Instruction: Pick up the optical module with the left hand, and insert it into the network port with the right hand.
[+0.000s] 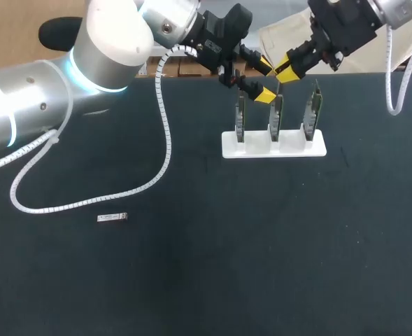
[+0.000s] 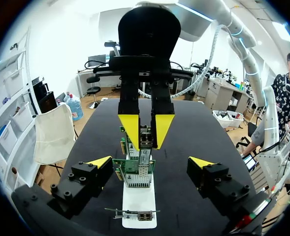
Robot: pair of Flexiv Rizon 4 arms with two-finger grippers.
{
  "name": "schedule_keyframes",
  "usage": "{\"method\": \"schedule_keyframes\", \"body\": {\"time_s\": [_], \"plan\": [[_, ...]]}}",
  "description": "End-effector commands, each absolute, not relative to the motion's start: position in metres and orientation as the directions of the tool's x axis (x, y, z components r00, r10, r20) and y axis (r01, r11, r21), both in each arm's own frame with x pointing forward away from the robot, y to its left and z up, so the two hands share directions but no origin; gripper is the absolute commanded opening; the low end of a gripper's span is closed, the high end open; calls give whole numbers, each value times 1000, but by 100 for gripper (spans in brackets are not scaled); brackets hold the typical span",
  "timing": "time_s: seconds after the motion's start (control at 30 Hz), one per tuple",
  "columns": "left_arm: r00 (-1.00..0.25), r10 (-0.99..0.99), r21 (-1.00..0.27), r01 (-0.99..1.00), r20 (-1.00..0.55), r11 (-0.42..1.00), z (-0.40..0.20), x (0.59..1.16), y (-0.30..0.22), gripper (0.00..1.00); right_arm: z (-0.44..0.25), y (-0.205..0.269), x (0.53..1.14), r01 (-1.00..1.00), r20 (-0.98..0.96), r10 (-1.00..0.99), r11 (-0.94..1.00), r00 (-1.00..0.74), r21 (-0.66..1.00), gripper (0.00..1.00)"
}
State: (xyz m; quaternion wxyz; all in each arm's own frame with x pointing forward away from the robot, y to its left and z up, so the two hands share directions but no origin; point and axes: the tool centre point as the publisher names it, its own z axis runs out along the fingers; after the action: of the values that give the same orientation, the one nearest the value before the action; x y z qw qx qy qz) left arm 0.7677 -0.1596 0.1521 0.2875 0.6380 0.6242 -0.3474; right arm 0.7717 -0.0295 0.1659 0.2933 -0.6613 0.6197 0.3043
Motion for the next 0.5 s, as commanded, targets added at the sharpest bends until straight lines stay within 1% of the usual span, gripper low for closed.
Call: {"method": "schedule_keyframes", "body": {"time_s": [0.03, 0.5], "plan": [[-22, 601, -70, 996, -799, -57, 153, 769, -160, 100, 164, -29, 770, -998, -765, -643, -57, 43, -8, 0], [-22, 601, -70, 996, -799, -57, 153, 769, -160, 100, 160, -30, 770, -999, -759, -650, -53, 38, -4, 0]]}}
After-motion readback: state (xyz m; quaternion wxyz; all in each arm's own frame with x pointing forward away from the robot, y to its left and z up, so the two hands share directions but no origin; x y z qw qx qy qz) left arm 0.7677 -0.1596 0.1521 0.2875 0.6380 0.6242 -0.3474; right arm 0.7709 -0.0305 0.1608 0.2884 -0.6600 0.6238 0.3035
